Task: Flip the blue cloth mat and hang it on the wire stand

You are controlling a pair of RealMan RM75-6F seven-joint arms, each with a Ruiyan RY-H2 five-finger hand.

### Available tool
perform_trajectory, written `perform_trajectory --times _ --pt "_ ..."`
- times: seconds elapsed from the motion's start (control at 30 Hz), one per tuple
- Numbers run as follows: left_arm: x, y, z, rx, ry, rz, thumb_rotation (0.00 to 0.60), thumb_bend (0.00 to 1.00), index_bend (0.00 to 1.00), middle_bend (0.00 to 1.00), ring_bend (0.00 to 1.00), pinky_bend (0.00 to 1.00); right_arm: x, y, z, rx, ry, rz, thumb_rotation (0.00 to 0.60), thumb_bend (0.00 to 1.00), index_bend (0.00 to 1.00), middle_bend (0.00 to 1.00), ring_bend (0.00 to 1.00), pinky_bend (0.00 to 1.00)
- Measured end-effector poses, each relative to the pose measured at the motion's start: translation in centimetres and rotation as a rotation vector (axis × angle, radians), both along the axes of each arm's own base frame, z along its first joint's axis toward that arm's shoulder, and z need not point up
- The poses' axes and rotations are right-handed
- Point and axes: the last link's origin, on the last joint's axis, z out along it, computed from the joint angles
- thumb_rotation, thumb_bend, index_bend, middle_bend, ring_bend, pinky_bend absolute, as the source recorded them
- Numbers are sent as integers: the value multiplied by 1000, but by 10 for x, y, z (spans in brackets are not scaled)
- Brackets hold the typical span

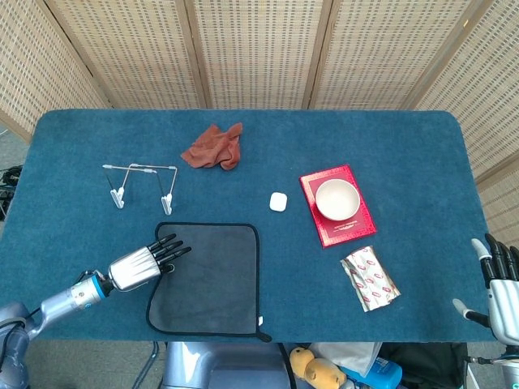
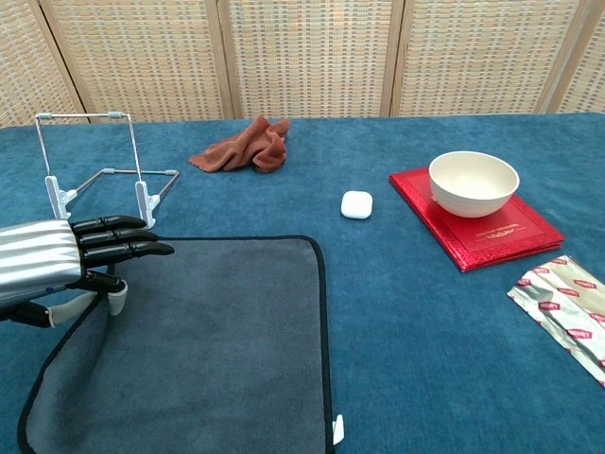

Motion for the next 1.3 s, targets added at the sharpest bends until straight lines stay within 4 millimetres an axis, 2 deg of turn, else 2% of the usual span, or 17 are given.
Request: perform_trajectory --times 0.2,0.47,0.97,1.3 --pt "2 0 0 1 -14 -3 600 675 536 0 0 0 0 1 1 1 -6 3 600 0 0 0 0 0" --pt "8 3 1 15 -45 -9 600 673 548 0 0 0 1 1 1 7 -13 4 600 0 0 0 0 0" --pt "32 12 3 28 -95 -106 600 673 549 0 0 0 1 3 5 3 -26 7 600 0 0 0 0 0" --pt "56 20 -1 27 -159 -166 600 663 547 0 0 0 1 3 6 -1 -29 8 600 0 0 0 0 0"
